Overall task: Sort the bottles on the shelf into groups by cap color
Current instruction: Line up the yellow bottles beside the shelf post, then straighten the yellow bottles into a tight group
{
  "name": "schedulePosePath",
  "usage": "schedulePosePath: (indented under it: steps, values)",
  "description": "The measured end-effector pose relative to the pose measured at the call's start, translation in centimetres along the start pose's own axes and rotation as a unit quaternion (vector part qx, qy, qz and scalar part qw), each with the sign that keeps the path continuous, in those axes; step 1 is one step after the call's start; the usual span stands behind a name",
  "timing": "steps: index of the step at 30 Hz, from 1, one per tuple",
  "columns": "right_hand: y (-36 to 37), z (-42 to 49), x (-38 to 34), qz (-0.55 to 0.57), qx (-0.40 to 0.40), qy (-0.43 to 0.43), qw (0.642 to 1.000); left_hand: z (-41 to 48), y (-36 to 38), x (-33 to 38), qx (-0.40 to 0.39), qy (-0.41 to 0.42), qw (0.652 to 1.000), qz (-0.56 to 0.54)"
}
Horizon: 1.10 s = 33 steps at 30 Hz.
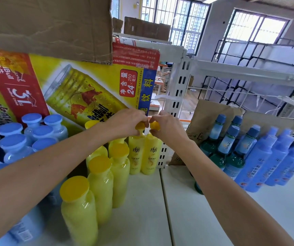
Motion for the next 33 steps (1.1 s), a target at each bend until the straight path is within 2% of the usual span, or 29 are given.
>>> schedulePosePath:
  steps: [12,19,28,33]
  values:
    - [0.3,0.0,0.1,0.006,0.021,0.023,0.999,-0.1,0.0,0.1,0.000,-0.011,1.000,0.007]
    - [0.3,-0.2,-0.1,-0.006,0.019,0.019,1.000,-0.1,-0.1,0.4,-0.001,0.006,0.998,0.063]
    - [0.2,-1.0,-0.2,-0.002,0.024,0.013,1.000,-1.0,-0.2,-0.5,-0.009,0.007,1.000,0.006]
    - [-0.8,-1.8,-0.6,-0.007,0.057,0.002,0.998,-2.3,-1.1,-2.0,0.007,-0.016,0.999,-0.031]
Point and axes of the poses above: each hand's wrist, its own z-axis towards the middle knuckle, its own y-axis out of the palm, x = y × z, the point moved 5 cm from there along z, towards the middle knuckle, and after that the axes turned 1 degree about -y, right-handed, at the moved point
